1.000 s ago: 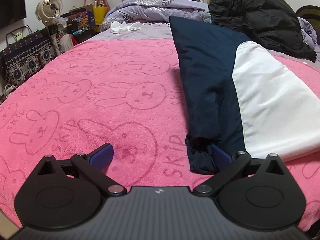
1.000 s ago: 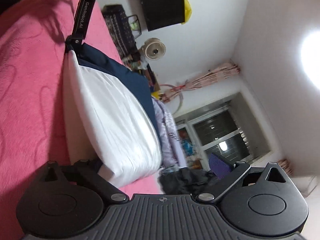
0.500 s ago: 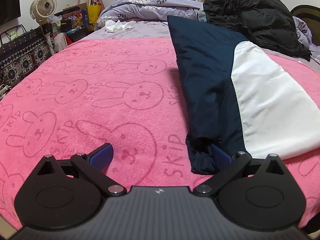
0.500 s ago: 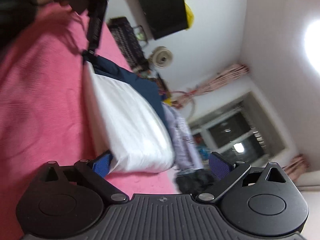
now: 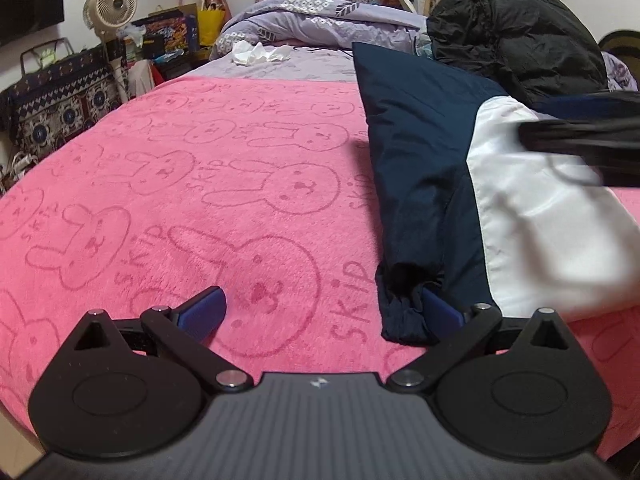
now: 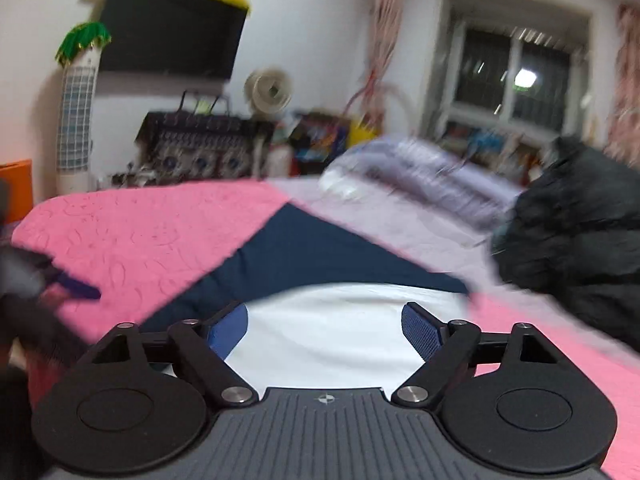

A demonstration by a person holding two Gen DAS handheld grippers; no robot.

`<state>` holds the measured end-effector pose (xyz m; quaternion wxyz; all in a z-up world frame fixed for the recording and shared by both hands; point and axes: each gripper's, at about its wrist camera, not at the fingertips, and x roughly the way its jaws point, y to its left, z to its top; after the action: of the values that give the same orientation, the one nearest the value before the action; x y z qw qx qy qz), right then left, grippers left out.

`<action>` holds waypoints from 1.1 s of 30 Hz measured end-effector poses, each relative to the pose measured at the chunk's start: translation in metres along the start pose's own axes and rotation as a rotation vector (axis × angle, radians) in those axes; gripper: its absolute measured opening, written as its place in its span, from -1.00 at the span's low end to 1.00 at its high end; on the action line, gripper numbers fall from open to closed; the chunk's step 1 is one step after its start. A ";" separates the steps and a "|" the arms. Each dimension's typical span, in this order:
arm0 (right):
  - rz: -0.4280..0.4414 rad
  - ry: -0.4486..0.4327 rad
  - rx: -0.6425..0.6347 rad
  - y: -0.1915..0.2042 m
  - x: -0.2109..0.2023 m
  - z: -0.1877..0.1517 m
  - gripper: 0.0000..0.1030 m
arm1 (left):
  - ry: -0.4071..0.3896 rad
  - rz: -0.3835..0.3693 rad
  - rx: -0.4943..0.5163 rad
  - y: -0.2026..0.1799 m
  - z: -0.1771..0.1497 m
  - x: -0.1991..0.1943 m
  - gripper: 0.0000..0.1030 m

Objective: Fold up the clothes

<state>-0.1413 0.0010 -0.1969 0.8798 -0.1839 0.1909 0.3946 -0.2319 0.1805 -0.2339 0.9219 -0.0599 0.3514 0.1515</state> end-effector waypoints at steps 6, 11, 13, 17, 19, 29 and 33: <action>-0.021 0.165 0.057 0.005 0.124 0.069 0.26 | -0.016 0.009 0.007 -0.001 -0.005 0.000 1.00; -0.058 0.287 0.112 -0.020 0.204 0.089 0.62 | -0.036 0.007 0.000 -0.001 -0.008 -0.001 1.00; -0.047 0.310 0.111 -0.022 0.226 0.083 0.79 | -0.035 0.005 0.000 0.000 -0.008 0.000 1.00; -0.013 0.246 0.190 -0.035 0.223 0.077 0.75 | -0.038 -0.001 0.003 0.001 -0.009 0.000 1.00; -0.023 0.176 0.236 -0.049 0.194 0.078 0.75 | -0.040 -0.003 0.004 0.001 -0.009 -0.001 1.00; -0.197 0.224 0.336 -0.123 0.109 0.011 0.69 | -0.051 -0.008 -0.001 0.002 -0.011 -0.001 1.00; -0.229 0.259 0.521 -0.172 0.160 0.003 0.99 | -0.045 -0.003 -0.008 0.001 -0.009 0.000 1.00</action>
<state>0.0894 -0.0041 -0.2413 0.9043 -0.0214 0.3743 0.2039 -0.2376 0.1799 -0.2406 0.9295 -0.0608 0.3300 0.1530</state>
